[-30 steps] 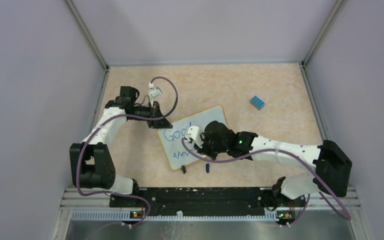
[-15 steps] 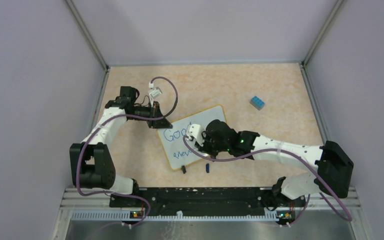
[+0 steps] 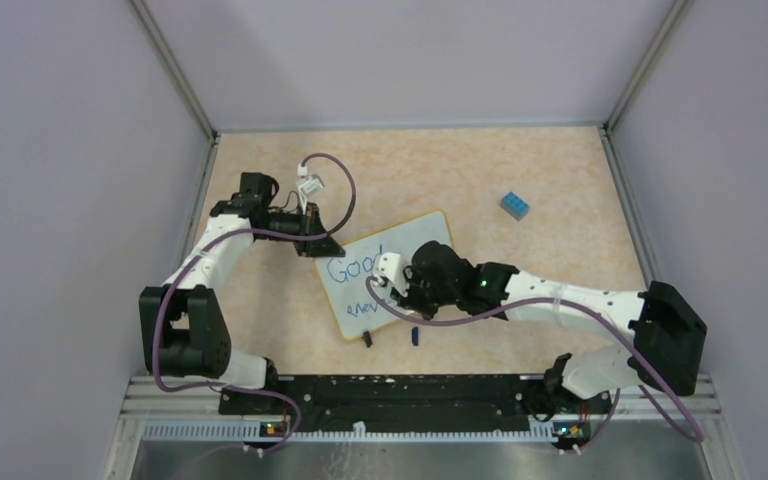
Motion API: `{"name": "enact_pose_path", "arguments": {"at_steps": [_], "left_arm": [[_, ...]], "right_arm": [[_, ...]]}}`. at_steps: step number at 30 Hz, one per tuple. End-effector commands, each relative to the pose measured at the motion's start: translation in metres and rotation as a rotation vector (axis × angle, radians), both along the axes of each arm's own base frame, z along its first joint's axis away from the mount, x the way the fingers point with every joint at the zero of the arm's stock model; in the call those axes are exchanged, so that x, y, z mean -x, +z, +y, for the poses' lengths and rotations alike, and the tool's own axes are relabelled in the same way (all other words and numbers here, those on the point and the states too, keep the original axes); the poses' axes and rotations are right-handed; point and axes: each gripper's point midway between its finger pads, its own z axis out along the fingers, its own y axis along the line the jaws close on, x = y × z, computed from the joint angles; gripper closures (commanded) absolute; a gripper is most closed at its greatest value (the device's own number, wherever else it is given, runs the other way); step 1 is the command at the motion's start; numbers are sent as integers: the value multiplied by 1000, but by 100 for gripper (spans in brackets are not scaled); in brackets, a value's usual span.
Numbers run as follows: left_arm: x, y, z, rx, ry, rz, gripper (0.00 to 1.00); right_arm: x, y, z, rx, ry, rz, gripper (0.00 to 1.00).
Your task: Write a sentence on the whiteboard
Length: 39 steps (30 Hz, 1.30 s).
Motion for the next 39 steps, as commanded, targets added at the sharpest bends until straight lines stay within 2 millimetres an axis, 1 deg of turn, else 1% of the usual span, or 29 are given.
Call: {"name": "enact_pose_path", "arguments": {"at_steps": [1, 7, 10, 15, 18, 23, 26, 28, 31, 35, 39], "left_arm": [[-11, -12, 9, -80, 31, -32, 100], [-11, -11, 9, -78, 32, -33, 100], [-11, -12, 8, -78, 31, -29, 100], [-11, -11, 9, -81, 33, -33, 100], [-12, -11, 8, -78, 32, -30, 100], [-12, -9, 8, -76, 32, -33, 100], [-12, -9, 8, -76, 32, -33, 100], [-12, -9, 8, -76, 32, -35, 100], [-12, -9, 8, -76, 32, -33, 100], [-12, -9, 8, -76, 31, -34, 100], [-12, -8, 8, -76, 32, -34, 100]], "right_arm": [[13, -4, 5, 7, 62, 9, 100], [20, -4, 18, 9, 100, 4, 100], [16, 2, 25, -8, 96, -7, 100], [12, 15, 31, -43, 80, -25, 100], [10, 20, 29, -50, 68, -36, 100], [1, 12, 19, -13, 37, -47, 100], [-1, 12, 15, -3, 30, -51, 100], [-2, 12, 12, 2, 30, -53, 100], [4, 9, 10, 6, 53, -39, 100], [6, -1, 6, 32, 50, -26, 100], [-1, 6, 5, 16, 21, -51, 100]]}}
